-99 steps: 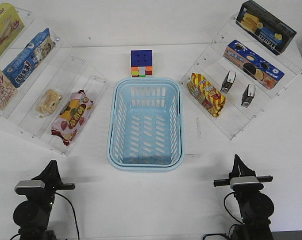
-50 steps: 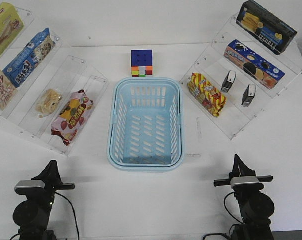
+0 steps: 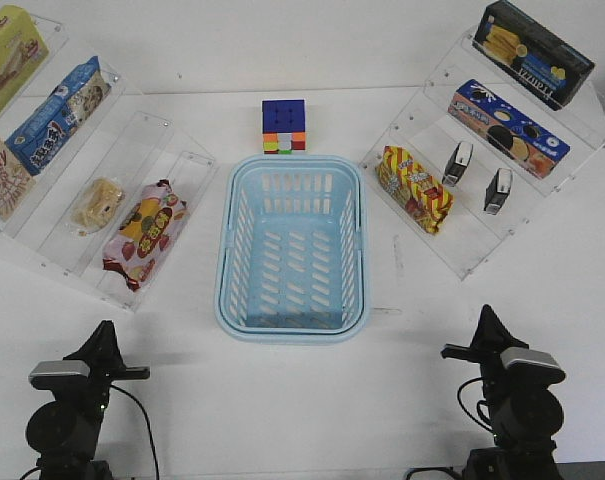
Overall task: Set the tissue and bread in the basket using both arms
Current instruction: 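Reach the right gripper to the small black box on the shelf and grasp it, then carry the black box into the basket and open the right gripper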
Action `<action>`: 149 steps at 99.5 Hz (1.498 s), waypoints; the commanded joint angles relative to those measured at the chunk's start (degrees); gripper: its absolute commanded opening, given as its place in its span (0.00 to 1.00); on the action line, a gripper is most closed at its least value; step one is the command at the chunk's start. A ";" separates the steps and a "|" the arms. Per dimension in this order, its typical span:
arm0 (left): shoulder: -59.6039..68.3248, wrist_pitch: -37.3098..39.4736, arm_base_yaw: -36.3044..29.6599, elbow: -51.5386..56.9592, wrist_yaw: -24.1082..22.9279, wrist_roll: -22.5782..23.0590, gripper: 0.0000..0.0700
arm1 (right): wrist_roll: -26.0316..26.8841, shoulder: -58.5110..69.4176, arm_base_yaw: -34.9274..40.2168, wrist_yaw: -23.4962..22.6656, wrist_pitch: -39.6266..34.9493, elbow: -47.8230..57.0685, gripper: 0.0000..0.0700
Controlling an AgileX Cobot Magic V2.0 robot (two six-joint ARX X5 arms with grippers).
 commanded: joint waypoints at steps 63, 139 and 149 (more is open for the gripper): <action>-0.09 0.61 0.09 -1.14 0.02 -0.20 0.00 | -14.03 64.06 -4.81 1.68 -7.96 49.44 0.52; -0.09 0.61 0.09 -1.14 0.02 -0.20 0.00 | -16.28 83.52 -9.33 1.31 -2.45 59.36 0.00; -0.09 0.61 0.09 -1.14 0.02 -0.20 0.00 | -16.98 79.49 -9.27 1.18 -3.78 59.39 0.00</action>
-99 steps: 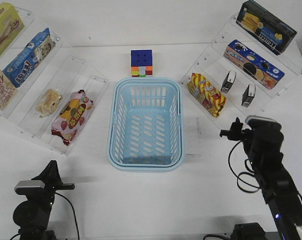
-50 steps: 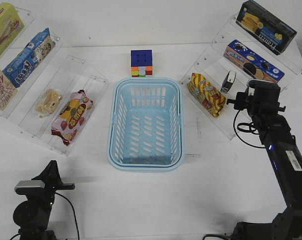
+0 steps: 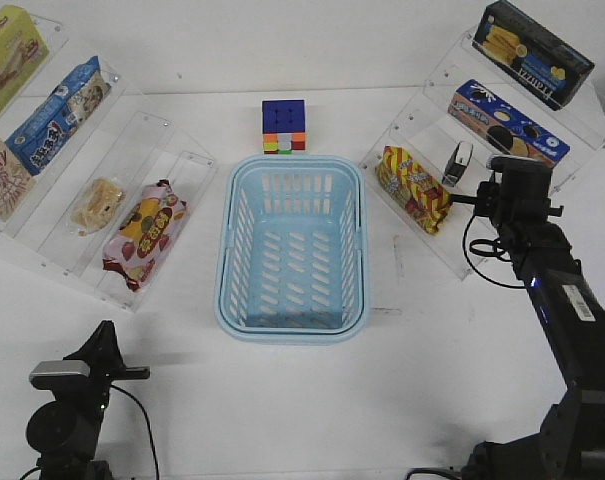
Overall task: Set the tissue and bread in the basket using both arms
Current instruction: 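Carry the black box into the basket and open the right gripper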
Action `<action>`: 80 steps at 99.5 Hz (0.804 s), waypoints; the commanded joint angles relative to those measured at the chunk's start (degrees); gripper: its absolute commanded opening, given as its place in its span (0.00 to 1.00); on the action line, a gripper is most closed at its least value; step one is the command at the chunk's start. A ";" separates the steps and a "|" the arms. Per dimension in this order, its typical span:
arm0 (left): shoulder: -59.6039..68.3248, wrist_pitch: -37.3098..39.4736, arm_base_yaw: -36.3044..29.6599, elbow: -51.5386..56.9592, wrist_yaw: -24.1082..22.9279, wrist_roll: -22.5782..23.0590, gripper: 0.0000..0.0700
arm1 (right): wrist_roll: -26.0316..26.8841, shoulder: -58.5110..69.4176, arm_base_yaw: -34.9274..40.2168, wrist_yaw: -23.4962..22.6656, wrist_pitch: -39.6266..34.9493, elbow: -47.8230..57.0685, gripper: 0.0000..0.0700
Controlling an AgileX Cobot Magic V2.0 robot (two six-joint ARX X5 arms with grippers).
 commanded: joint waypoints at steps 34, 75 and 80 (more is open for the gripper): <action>-0.09 0.61 0.09 -1.14 0.02 -0.20 0.00 | 2.43 -20.35 10.80 -19.78 -2.67 1.57 0.00; -0.09 0.61 0.09 -1.14 0.02 -0.20 0.00 | -3.45 -10.12 36.39 -24.37 -2.43 1.55 0.24; -0.09 0.63 0.11 -1.14 0.02 -0.35 0.00 | -3.45 -9.01 37.24 -24.37 -2.40 1.55 0.42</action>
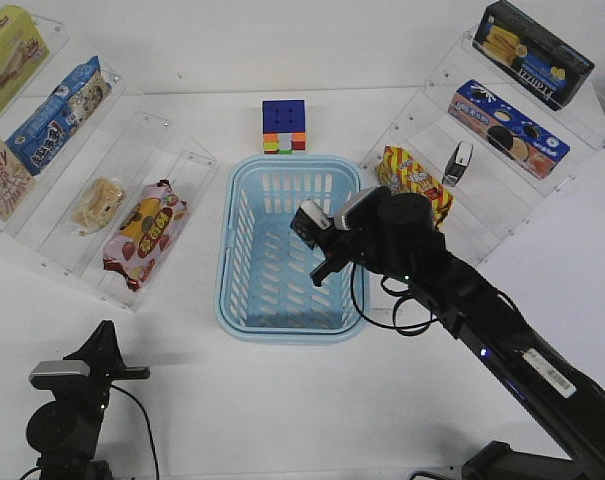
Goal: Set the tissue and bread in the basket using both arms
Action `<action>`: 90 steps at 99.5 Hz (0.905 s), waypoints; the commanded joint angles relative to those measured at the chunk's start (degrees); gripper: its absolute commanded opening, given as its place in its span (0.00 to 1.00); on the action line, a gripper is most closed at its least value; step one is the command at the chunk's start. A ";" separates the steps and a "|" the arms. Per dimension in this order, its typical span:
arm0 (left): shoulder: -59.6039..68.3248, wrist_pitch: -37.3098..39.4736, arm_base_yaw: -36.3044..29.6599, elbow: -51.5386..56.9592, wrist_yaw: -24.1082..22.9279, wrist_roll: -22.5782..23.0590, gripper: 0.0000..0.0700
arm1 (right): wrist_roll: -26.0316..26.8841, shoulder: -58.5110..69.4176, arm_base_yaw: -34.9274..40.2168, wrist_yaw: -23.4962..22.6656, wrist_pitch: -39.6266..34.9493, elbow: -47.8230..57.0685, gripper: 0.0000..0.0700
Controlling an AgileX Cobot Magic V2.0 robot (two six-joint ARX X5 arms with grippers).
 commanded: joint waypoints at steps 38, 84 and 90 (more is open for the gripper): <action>-0.09 0.63 0.09 -1.14 0.07 -17.07 0.00 | -1.25 -8.11 -5.92 2.97 1.09 0.90 0.00; 8.20 -5.44 0.09 16.76 0.70 -22.36 0.00 | 1.86 -36.83 -16.79 11.85 20.17 -31.45 0.00; 13.31 -7.13 0.09 21.75 0.70 -17.11 0.00 | 2.86 -38.05 -16.76 11.78 20.26 -33.55 0.00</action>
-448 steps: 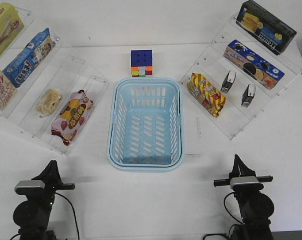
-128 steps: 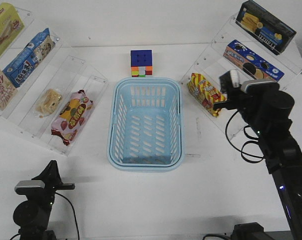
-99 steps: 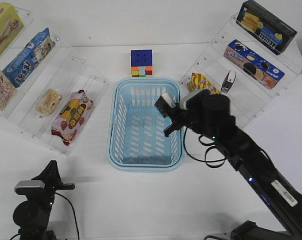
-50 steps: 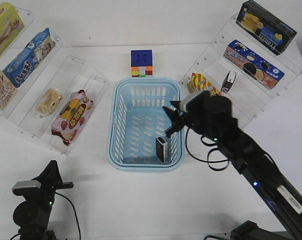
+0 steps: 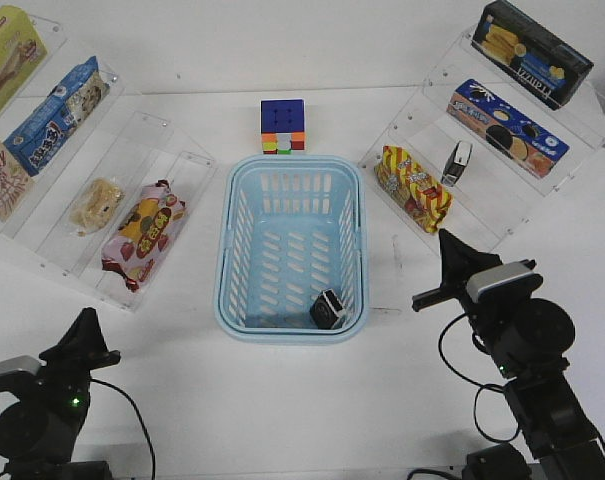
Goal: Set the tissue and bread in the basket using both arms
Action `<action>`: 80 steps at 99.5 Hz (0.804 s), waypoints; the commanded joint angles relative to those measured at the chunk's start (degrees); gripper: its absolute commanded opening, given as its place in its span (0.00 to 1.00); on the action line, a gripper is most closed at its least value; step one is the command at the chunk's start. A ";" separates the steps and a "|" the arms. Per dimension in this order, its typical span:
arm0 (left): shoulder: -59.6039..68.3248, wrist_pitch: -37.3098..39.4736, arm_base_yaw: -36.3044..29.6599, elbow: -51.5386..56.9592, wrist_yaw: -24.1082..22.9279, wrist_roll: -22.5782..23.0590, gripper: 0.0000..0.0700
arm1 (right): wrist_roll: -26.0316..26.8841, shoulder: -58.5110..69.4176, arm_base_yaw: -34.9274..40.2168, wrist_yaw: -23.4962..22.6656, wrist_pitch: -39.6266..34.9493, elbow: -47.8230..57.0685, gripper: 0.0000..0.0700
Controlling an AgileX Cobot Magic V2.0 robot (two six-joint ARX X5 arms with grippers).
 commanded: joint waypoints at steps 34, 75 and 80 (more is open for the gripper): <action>37.20 -7.10 0.09 28.24 0.46 38.71 0.71 | 2.97 -0.15 0.35 -0.20 0.37 -1.81 0.00; 62.64 -8.66 -0.24 46.51 -7.69 55.78 0.78 | 2.99 -0.17 0.35 -0.24 0.28 -1.81 0.00; 64.74 -8.57 -0.24 47.84 -7.93 56.50 0.77 | 2.99 -0.17 0.35 -0.24 0.31 -1.81 0.00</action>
